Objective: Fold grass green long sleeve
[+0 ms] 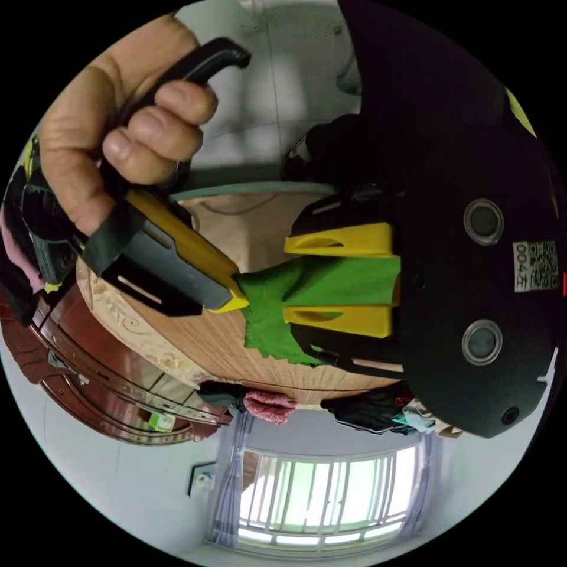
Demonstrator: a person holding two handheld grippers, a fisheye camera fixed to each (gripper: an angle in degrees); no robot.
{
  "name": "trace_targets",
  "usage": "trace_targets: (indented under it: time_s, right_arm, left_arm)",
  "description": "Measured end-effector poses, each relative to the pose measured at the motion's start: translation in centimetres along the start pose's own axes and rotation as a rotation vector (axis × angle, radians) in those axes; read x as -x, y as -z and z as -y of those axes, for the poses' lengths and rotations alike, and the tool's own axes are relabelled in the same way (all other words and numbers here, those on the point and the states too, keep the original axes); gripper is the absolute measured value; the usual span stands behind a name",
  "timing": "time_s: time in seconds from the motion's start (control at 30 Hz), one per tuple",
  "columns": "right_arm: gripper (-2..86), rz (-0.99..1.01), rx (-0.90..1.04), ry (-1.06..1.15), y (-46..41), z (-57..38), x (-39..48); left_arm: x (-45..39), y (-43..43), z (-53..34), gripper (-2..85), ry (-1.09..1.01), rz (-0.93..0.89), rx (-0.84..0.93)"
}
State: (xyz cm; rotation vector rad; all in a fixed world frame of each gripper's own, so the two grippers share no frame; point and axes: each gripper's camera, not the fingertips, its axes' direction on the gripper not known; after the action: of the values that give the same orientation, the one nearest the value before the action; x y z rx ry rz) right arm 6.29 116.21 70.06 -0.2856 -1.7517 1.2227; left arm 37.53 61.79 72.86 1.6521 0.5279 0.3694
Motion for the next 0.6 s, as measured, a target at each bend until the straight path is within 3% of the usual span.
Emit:
trace_targets:
  time_s: [0.1, 0.27, 0.33, 0.43, 0.6]
  right_arm:
    - [5.9, -0.019, 0.013, 0.024, -0.6, 1.6, 0.9]
    - [20.5, 0.073, 0.089, -0.102, -3.1, 5.8, -0.9]
    - [22.4, 0.137, 0.12, -0.139, -4.8, 7.4, -1.4]
    - [22.0, 0.186, 0.155, -0.161, -7.8, 9.9, -1.0]
    - [20.7, 0.102, 0.198, -0.138, -12.7, 13.6, 1.2]
  left_arm:
    - [1.8, 1.0, -0.5, 4.1, 0.095, -0.015, -0.018]
    - [4.7, 2.3, -3.7, 2.5, 0.253, -0.087, -0.052]
    - [5.0, 2.5, -5.5, 2.2, 0.29, -0.101, -0.072]
    - [4.4, 2.4, -7.9, 2.0, 0.326, -0.117, -0.094]
    - [2.0, 1.0, -12.2, 1.7, 0.383, -0.174, -0.121]
